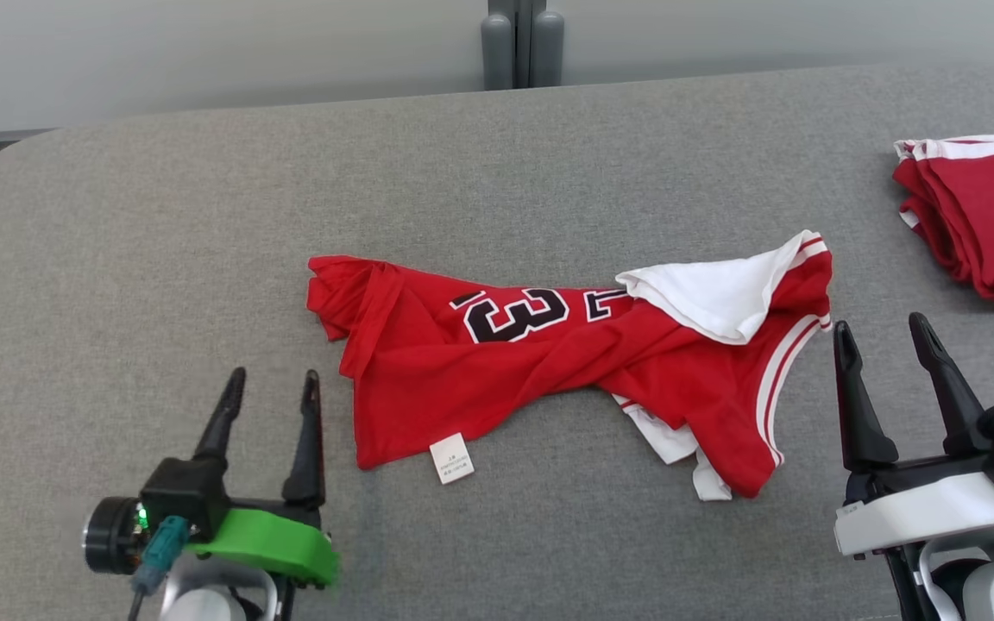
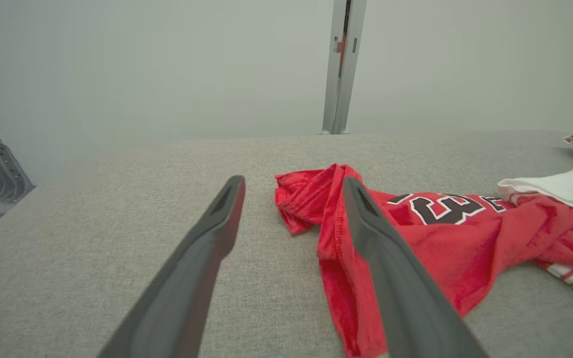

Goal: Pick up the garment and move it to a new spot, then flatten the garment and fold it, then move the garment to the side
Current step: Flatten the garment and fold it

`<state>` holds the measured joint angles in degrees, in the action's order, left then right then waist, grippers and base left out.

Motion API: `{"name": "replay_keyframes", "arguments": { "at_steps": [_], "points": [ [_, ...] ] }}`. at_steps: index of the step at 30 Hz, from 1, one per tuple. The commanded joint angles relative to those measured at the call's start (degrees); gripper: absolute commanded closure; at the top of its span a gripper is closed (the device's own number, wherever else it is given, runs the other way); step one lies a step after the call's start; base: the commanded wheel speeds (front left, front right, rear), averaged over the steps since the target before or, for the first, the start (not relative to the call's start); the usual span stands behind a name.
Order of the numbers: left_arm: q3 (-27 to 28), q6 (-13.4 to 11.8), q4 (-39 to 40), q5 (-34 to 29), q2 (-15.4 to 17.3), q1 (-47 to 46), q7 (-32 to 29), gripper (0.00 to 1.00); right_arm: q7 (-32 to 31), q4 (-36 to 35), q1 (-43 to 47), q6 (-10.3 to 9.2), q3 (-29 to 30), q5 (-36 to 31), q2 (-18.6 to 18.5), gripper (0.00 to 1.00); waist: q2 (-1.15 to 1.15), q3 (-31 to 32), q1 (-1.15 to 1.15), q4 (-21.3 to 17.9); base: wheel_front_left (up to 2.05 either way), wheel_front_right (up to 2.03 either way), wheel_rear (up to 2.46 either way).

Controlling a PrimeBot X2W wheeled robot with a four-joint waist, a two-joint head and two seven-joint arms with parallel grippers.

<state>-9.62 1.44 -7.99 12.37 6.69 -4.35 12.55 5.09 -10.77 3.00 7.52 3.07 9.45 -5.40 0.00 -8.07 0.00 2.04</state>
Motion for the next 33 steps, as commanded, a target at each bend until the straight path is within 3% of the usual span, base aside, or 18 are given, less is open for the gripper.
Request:
{"name": "replay_keyframes", "arguments": {
  "at_steps": [1,6,14,15,16,17,33],
  "points": [
    [-1.1,0.8,-1.1,0.4,-0.3,-0.8,-1.1,0.0,-0.3,0.0,-0.5,-0.07,-0.3,0.2,0.1,0.0,0.0,-0.7,0.0,-0.1,0.0,0.0,0.0],
    [-3.8,2.5,-7.2,2.2,-1.4,-1.6,-4.1,0.0,-0.1,0.8,-1.2,-0.07,-1.2,0.2,0.3,0.0,0.0,-2.3,0.0,-0.5,0.0,0.0,0.0],
    [-5.7,4.6,-19.7,4.7,-1.9,-5.9,-3.6,0.0,0.2,3.2,-2.8,-0.07,-2.4,0.3,-0.2,0.0,0.0,-4.7,0.0,-1.6,0.0,0.0,0.0],
    [-5.9,4.7,-21.0,5.1,-2.0,-6.5,-3.2,0.35,0.2,3.7,-3.1,-0.07,-2.3,0.4,-0.3,0.0,0.0,-4.9,0.0,-1.6,0.0,0.0,0.0],
    [-6.0,4.9,-22.0,5.3,-2.0,-7.0,-2.8,0.84,0.2,4.1,-3.3,-0.07,-2.2,0.4,-0.3,0.0,0.0,-5.0,0.0,-1.7,0.0,0.0,0.0],
    [-6.1,5.1,-23.2,5.7,-2.0,-7.5,-2.5,1.0,0.2,4.7,-3.5,-0.07,-2.0,0.6,-0.3,0.0,0.0,-5.2,0.0,-1.8,0.0,0.0,0.0],
    [-8.3,5.7,-28.6,7.0,-1.9,-13.2,1.5,1.0,0.9,22.6,-14.9,-0.07,-6.3,3.6,-1.8,0.0,0.0,-8.3,0.0,1.3,0.0,0.0,0.0]
  ]
}}
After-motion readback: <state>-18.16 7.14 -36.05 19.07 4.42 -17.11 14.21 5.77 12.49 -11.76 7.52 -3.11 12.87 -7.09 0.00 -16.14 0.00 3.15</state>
